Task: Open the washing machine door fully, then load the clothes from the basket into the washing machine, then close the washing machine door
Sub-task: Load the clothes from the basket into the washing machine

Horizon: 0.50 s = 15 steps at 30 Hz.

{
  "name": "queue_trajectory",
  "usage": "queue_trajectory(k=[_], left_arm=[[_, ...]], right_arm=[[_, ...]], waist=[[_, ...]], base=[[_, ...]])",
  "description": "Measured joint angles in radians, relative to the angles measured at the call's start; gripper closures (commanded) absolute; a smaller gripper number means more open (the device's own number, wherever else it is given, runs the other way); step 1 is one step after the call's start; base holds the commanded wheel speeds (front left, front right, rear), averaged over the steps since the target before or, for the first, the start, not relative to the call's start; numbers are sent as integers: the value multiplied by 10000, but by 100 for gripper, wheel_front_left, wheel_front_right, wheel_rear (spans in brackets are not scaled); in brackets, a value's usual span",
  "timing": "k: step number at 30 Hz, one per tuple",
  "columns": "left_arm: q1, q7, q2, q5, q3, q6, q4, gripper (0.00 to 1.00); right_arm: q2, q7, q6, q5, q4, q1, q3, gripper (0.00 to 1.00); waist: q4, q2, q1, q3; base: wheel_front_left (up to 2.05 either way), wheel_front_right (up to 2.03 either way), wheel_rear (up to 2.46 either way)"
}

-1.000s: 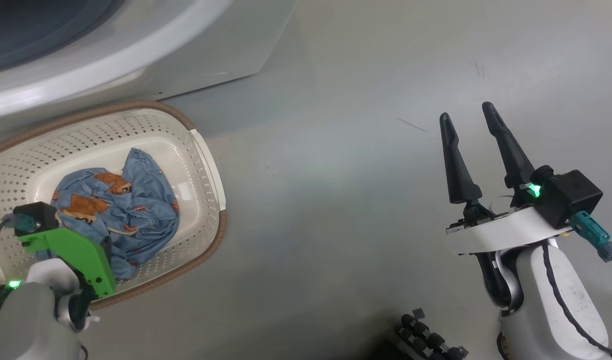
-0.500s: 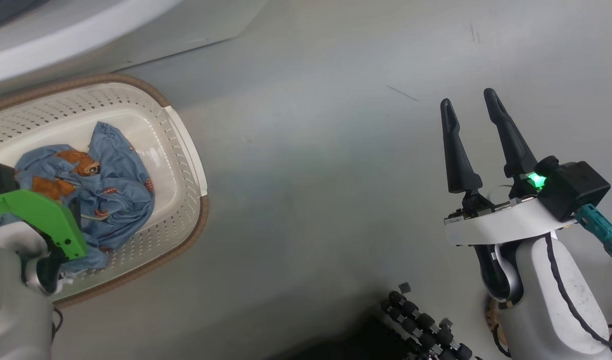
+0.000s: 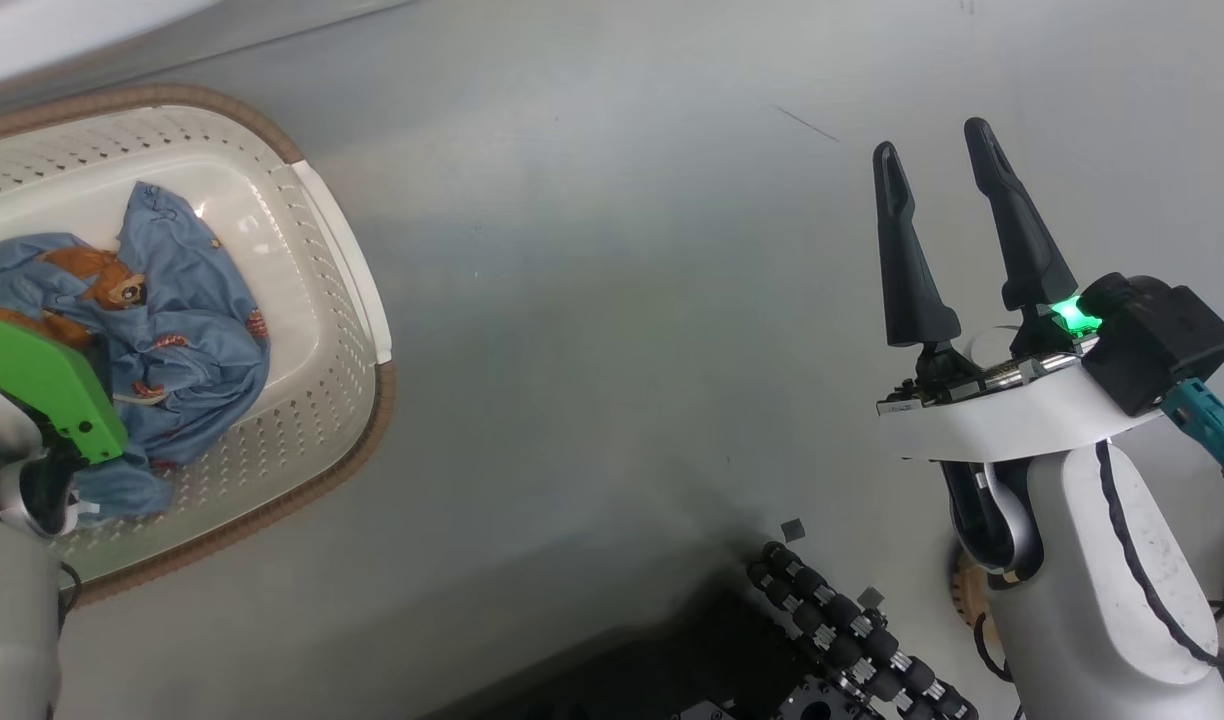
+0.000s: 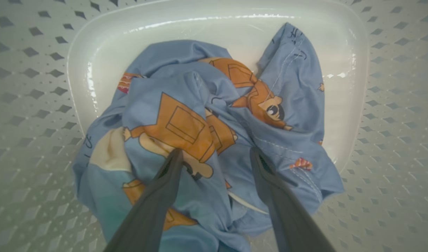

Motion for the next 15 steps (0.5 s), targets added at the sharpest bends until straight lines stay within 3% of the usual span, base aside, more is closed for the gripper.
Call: queue_trajectory(k=[12,13,14,15], left_arm=[[-453,-445,27,0,23,121,389,0],[-460,-504,2,2,-6,121,407,13],[-464,-566,-25,17,-38,121,424,39],[-465,-631,-38,82,-92,121,460,55]], right_arm=[[2,0,-199,219,-387,-181,86,0],[2,0,-265,217,-391,-180,73,0],[0,0,-268,215,-395,-179,44,0],[0,0,-274,207,-412,-179,25,0]], waist=[[-119,0,0,635],[-123,0,0,647],[-127,0,0,657],[-130,0,0,666]], base=[[0,0,0],[0,0,0],[0,0,0],[0,0,0]])
